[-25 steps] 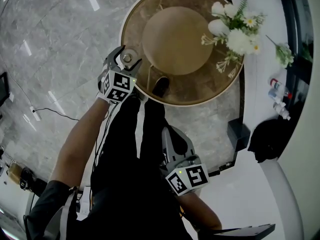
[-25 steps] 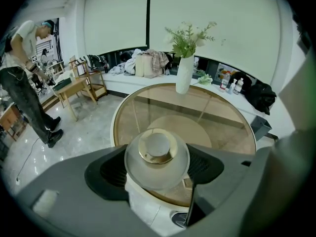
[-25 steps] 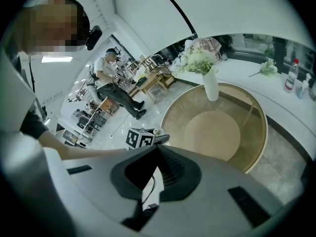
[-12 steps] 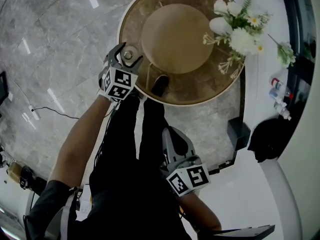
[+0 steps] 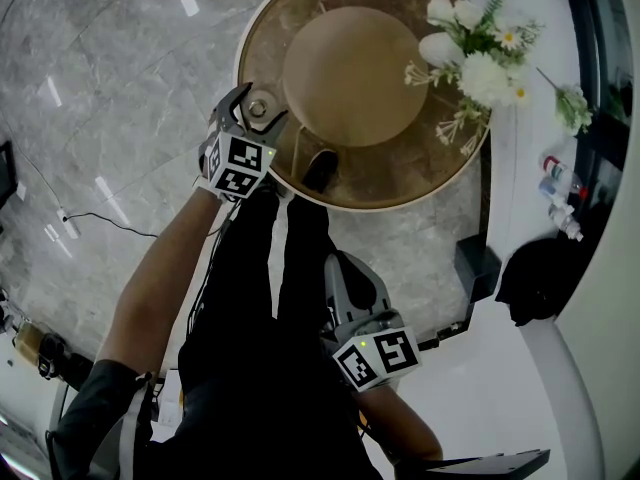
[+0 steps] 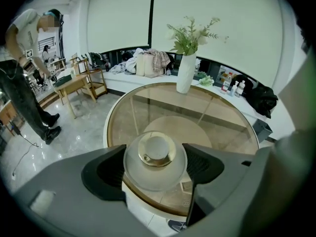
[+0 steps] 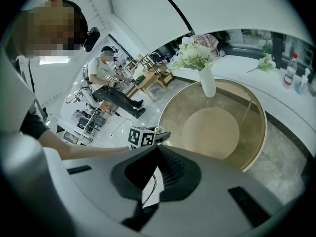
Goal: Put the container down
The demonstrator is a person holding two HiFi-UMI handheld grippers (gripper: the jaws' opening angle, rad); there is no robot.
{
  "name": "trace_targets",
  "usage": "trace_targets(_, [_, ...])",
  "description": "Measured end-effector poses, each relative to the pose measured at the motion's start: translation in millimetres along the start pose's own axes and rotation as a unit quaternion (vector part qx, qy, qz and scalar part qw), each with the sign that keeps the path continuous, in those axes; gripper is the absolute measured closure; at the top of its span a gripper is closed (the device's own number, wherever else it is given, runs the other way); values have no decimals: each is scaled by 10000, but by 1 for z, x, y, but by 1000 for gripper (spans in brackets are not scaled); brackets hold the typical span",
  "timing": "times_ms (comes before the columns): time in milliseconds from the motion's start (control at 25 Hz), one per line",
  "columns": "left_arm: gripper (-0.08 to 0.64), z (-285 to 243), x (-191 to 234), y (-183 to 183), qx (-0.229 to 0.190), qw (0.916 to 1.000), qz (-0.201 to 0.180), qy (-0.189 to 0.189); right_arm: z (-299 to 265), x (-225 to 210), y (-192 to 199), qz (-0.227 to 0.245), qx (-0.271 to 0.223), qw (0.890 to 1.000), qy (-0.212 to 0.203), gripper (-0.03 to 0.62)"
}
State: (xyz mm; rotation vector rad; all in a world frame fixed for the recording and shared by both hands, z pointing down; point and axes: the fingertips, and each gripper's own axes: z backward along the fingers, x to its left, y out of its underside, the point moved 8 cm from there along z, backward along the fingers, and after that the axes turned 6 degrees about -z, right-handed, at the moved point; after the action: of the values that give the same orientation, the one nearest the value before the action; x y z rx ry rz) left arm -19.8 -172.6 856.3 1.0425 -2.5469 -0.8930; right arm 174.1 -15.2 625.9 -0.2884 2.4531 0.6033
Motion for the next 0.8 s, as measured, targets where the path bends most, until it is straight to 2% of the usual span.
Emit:
trace_targets(240, [221, 23, 2, -4, -77, 9998, 111, -139, 6, 6, -5, 82, -97, 9999, -51, 586])
trace_targets(440, [213, 80, -6, -5, -171, 9993, 89, -331, 22, 28, -19, 312, -302, 9989, -148, 586])
trace_targets(640, [213, 172, -16, -28, -683, 9961, 474, -311, 44, 57, -39, 635, -583, 9960, -252, 586])
trace_targets(800, [216, 249, -19, -66, -1240, 9891, 791, 26, 56, 84, -60, 948, -871, 9909, -380, 586])
